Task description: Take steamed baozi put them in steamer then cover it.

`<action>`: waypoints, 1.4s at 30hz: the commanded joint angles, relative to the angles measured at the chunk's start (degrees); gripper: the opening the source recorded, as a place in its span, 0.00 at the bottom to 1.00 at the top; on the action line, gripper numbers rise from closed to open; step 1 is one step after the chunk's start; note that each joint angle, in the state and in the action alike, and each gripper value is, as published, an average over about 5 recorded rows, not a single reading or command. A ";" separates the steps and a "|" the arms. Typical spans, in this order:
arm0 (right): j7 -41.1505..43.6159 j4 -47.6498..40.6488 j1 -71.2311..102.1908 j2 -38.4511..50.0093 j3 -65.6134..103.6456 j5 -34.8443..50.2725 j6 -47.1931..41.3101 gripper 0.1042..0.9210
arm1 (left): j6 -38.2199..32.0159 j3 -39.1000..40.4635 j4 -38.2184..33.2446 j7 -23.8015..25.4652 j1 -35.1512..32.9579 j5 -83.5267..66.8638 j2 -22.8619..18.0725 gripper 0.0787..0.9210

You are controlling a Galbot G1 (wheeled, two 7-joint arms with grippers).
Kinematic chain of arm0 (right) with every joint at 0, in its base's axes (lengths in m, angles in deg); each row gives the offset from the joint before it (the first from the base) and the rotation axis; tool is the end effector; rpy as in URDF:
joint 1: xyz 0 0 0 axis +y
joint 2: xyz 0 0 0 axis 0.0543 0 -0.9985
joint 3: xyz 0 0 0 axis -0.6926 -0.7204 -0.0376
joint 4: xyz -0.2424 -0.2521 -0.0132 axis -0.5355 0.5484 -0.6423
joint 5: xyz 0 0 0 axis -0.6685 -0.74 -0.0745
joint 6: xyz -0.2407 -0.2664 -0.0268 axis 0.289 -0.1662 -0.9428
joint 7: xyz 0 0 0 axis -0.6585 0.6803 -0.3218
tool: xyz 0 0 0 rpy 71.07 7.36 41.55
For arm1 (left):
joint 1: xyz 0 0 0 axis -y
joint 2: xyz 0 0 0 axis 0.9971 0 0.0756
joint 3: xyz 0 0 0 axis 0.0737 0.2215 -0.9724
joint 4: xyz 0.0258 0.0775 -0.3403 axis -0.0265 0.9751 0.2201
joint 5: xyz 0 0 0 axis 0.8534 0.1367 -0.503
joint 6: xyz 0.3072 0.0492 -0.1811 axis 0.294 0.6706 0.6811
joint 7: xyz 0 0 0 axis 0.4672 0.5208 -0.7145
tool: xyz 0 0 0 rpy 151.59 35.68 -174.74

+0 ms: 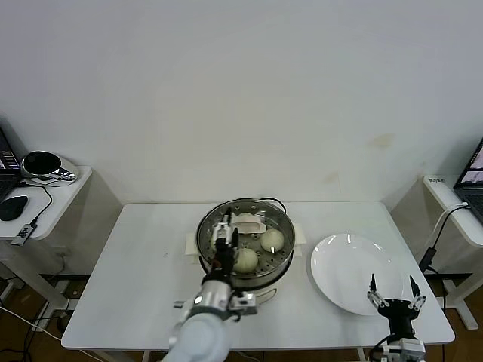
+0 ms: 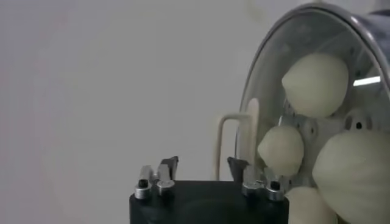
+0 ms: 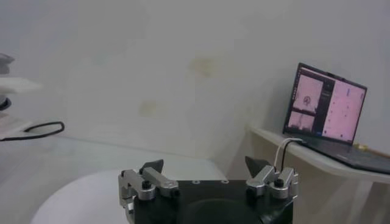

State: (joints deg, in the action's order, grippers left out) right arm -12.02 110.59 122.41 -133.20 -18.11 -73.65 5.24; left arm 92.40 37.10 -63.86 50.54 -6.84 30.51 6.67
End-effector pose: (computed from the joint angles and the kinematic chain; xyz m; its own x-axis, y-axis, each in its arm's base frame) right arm 0.1649 -0.1182 -0.3657 -0.9613 0.2715 0.0473 0.2514 0.9341 -0.2534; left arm 0.2444 -0.1182 -0.2432 -0.9907 0.1355 0.0082 0.0417 0.2457 0.9684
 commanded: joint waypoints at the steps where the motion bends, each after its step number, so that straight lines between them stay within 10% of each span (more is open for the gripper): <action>1: 0.17 0.03 0.74 0.84 -1.98 0.65 0.48 0.88 | -27.13 -27.86 -14.28 -20.91 -28.70 -51.03 4.77 0.84; 10: 1.88 0.13 5.14 7.13 -8.19 6.86 2.47 0.88 | -38.15 -38.51 -9.99 -24.03 -44.99 -77.49 1.04 0.88; 21: 4.30 -0.96 8.18 7.41 -14.42 2.90 6.55 0.88 | -42.52 -38.16 1.83 -19.68 -43.10 -81.21 -2.50 0.88; 42: 3.80 2.78 11.74 6.74 -18.44 5.12 -0.94 0.88 | -39.87 -38.67 2.91 -15.49 -41.02 -82.89 -3.25 0.88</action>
State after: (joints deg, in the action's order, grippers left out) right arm -8.01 111.47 131.86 -126.70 -34.96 -70.60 8.53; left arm 52.56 -1.03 -61.55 33.45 -46.83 -49.80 3.92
